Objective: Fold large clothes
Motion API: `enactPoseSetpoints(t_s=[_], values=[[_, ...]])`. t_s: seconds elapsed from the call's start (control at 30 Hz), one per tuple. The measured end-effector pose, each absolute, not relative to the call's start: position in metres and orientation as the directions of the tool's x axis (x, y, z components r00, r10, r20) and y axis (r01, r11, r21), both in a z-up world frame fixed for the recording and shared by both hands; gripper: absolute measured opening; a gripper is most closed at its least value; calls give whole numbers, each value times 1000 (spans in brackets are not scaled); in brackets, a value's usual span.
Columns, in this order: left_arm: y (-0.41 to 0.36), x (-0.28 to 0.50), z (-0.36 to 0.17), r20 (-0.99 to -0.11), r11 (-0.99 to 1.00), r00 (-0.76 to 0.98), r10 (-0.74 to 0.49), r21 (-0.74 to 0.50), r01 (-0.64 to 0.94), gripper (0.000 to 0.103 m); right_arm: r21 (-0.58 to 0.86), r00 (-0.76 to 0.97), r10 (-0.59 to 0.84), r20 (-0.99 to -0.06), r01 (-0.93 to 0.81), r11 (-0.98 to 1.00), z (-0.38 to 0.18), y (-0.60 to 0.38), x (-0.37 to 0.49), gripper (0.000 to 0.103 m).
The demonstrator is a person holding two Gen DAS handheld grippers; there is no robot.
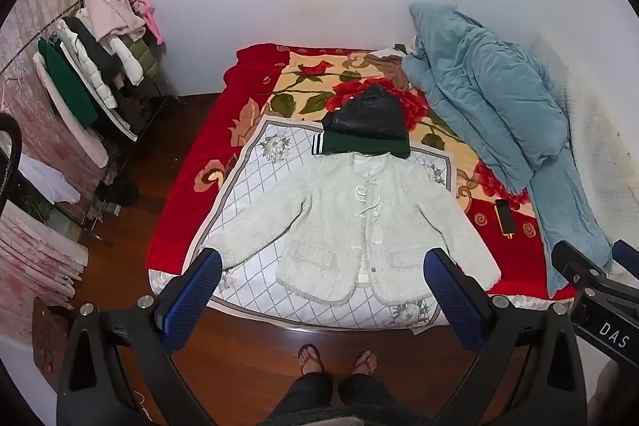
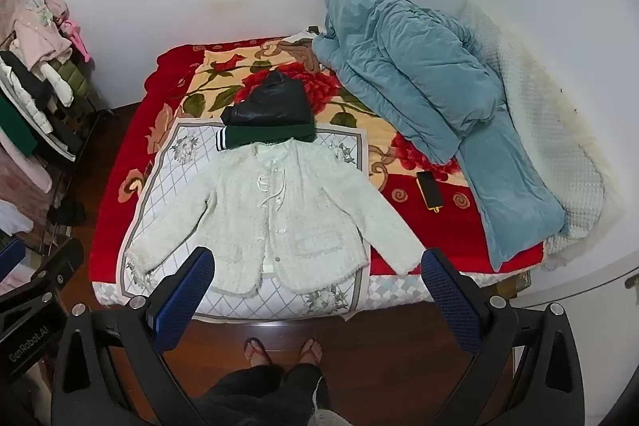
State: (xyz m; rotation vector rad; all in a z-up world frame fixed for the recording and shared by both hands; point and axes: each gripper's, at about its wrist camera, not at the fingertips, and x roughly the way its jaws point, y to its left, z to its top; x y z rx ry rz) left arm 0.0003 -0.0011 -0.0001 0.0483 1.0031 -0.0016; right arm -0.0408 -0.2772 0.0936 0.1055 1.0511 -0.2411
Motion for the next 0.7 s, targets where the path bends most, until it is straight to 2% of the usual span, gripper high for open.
enactPoseSetpoints(t_s=[0.7], values=[[-3,-2,8,-834,999,552,-4,17,32,103,-23,482,-142,-864,244,969,93,-278,-41,103]])
